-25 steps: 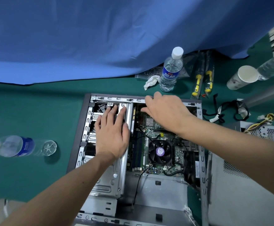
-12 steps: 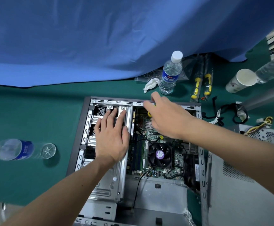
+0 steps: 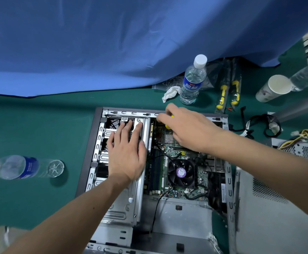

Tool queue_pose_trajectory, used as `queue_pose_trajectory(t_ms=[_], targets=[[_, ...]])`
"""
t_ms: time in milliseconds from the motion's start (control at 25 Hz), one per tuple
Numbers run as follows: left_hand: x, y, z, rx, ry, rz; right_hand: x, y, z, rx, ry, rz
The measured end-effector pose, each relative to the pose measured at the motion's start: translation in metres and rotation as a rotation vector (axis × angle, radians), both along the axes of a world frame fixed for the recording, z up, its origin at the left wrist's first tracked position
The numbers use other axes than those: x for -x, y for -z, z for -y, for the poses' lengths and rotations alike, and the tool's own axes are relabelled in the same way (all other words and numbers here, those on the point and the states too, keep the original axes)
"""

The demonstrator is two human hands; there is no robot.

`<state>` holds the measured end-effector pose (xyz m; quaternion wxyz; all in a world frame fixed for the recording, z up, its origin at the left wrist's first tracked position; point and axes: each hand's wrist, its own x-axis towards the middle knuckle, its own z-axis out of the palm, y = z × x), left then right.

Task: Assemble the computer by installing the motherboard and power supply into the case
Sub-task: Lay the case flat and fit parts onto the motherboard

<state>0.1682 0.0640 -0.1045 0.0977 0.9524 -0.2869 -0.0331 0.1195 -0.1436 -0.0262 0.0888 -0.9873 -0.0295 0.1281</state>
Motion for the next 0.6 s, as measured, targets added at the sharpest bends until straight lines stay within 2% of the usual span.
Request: queue_pose_trajectory(t_ms=[120,200,320,400,600], targets=[[-0.001,0.001,0.0,-0.001,0.001,-0.008,0.003,0.001,-0.001,0.196,0.011,0.085],[0.0,0.001,-0.002,-0.007,-0.003,-0.014,0.003,0.003,-0.006,0.253,0.063,0.066],[0.001,0.0,-0.001,-0.007,-0.002,-0.012,0.006,0.004,0.001,0.029,0.09,0.024],[-0.002,0.0,-0.001,-0.003,0.002,-0.007,0.006,0.002,0.007,-0.026,0.037,-0.019],[0.0,0.003,-0.002,-0.004,-0.004,-0.006,0.004,0.001,-0.005,0.257,0.048,0.038]])
